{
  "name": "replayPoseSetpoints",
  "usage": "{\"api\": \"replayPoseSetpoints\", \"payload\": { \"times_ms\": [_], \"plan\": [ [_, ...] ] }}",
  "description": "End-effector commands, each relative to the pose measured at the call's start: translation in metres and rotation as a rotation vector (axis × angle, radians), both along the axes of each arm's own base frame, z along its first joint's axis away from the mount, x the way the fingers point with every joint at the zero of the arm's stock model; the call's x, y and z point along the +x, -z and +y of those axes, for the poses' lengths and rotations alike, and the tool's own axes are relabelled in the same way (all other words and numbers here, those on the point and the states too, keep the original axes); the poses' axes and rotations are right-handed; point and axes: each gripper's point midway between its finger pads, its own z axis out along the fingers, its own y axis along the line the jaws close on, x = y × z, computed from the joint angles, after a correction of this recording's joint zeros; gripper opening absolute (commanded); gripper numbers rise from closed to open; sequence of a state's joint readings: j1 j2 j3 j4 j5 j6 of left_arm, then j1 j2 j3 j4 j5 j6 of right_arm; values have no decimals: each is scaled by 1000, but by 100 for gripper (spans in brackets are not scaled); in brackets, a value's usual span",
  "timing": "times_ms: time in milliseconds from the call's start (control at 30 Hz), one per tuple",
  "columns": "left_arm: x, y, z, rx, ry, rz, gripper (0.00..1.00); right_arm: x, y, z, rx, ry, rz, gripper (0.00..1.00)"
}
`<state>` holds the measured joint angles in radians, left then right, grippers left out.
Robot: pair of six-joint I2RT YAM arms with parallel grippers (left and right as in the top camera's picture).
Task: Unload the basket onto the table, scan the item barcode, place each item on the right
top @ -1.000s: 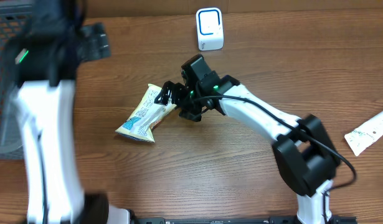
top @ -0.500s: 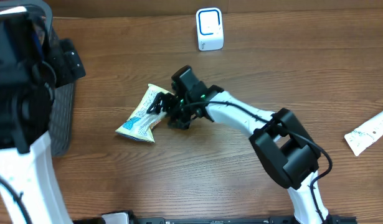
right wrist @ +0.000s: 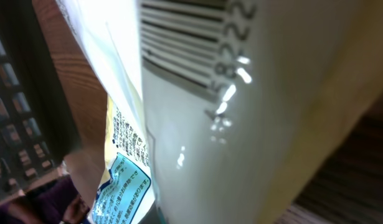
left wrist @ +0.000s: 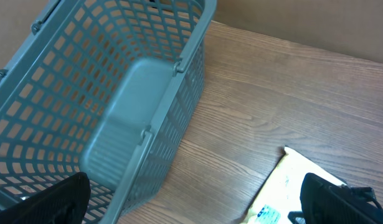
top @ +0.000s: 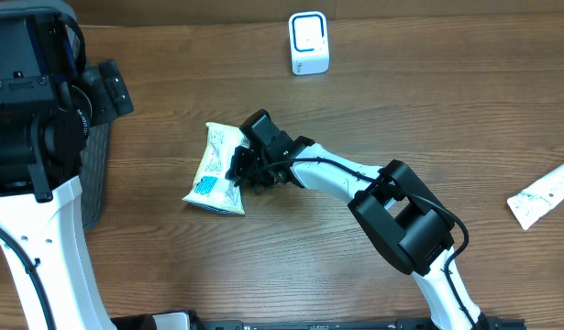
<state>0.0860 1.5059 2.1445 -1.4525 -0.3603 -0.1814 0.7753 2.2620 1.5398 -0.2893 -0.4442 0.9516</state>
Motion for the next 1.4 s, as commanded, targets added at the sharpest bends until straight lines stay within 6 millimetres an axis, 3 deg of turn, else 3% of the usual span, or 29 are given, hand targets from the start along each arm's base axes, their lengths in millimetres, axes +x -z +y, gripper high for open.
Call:
{"api": "replayPoseSetpoints", "payload": {
  "times_ms": [0, 167, 300, 833, 967, 1133, 1233, 1367],
  "plan": [
    [-3, 4, 5, -4, -35, 4, 100, 5, 14, -29, -126, -97, -108, 4],
    [-2, 7, 4, -20, -51, 3, 100, 0, -13, -68, -299, -310, -284, 4],
    [-2, 8, 3, -52, -72, -11, 100, 2, -37, -95, -415, -370, -372, 4],
    [-6, 15, -2, -91, -71, 15, 100, -3, -100, -106, -414, -603, -612, 4],
    [-4, 15, -2, -91, -71, 12, 100, -6, -113, -113, -441, -712, -699, 4],
    [0, 18, -1, -88, -73, 17, 100, -7, -128, -127, -500, -714, -730, 4],
    [4, 20, -1, -89, -73, 23, 100, -23, -133, -140, -516, -788, -706, 4],
    [12, 25, -1, -90, -72, 29, 100, -68, -135, -169, -516, -1020, -621, 4]
  ]
}}
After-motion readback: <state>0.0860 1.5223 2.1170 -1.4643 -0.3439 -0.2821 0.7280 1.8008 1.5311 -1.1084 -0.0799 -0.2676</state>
